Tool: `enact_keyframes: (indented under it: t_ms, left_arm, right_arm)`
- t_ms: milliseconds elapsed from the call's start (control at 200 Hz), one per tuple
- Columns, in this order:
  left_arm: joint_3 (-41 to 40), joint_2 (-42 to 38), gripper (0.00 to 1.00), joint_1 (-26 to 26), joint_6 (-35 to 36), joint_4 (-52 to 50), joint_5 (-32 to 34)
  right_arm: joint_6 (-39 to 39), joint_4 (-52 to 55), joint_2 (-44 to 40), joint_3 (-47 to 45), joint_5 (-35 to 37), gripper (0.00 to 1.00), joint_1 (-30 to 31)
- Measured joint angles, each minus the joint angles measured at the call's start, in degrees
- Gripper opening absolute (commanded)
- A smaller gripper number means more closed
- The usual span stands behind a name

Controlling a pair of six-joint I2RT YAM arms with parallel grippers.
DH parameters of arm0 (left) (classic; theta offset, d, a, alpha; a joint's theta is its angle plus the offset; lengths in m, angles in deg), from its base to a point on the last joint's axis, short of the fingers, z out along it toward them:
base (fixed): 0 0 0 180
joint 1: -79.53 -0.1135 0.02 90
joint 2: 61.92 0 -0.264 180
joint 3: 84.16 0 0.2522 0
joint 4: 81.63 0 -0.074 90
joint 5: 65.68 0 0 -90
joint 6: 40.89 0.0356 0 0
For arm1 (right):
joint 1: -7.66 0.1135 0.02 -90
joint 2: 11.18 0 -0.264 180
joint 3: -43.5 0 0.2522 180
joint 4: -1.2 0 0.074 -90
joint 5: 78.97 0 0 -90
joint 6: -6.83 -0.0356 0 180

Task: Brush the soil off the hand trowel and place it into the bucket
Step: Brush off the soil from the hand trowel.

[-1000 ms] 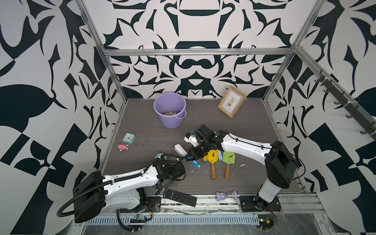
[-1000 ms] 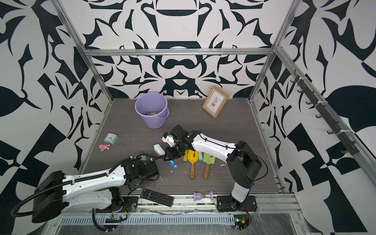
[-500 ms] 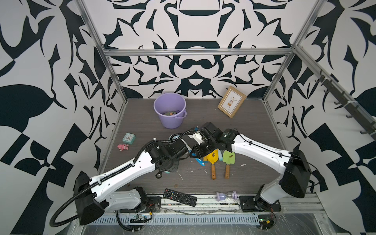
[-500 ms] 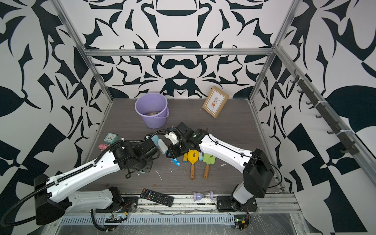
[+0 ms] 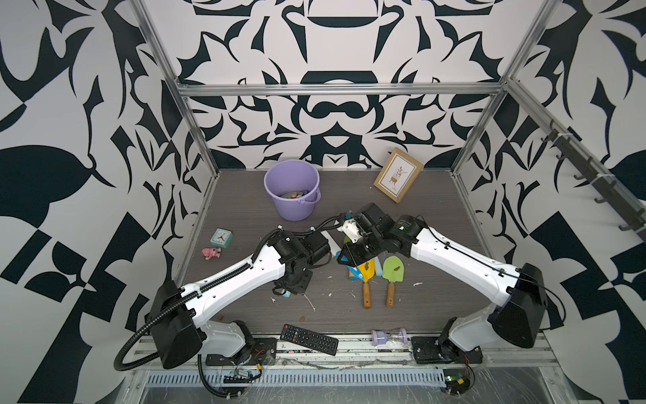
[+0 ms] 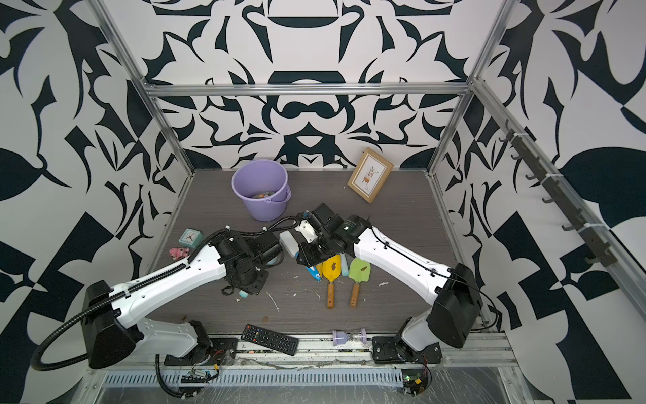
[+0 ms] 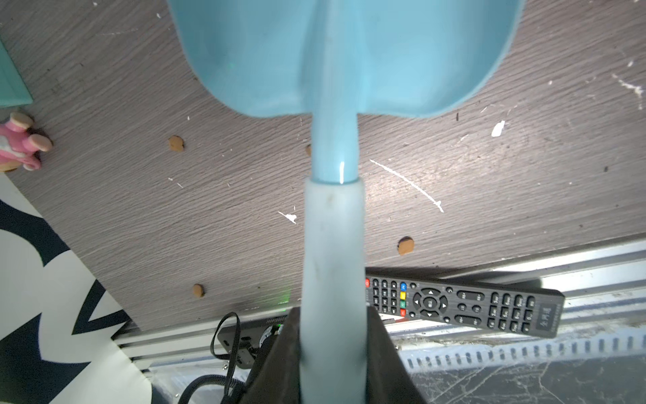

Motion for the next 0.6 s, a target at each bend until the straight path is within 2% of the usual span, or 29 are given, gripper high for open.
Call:
enact_keyframes:
  t_ms: [305,600]
  left_arm:
    - [0.7,1.5,0.00,-0.1,2.1,-0.6,0.3]
    - [1.2,3.5,0.00,-0.2,1.7,-2.9,4.5]
  right_arm:
    - [-1.5,-3.7,3.3,0.0,-7.2,0.00,0.0]
    - [-4.3,-6.0,9.1,0.0,-15.0,0.00,-0.6]
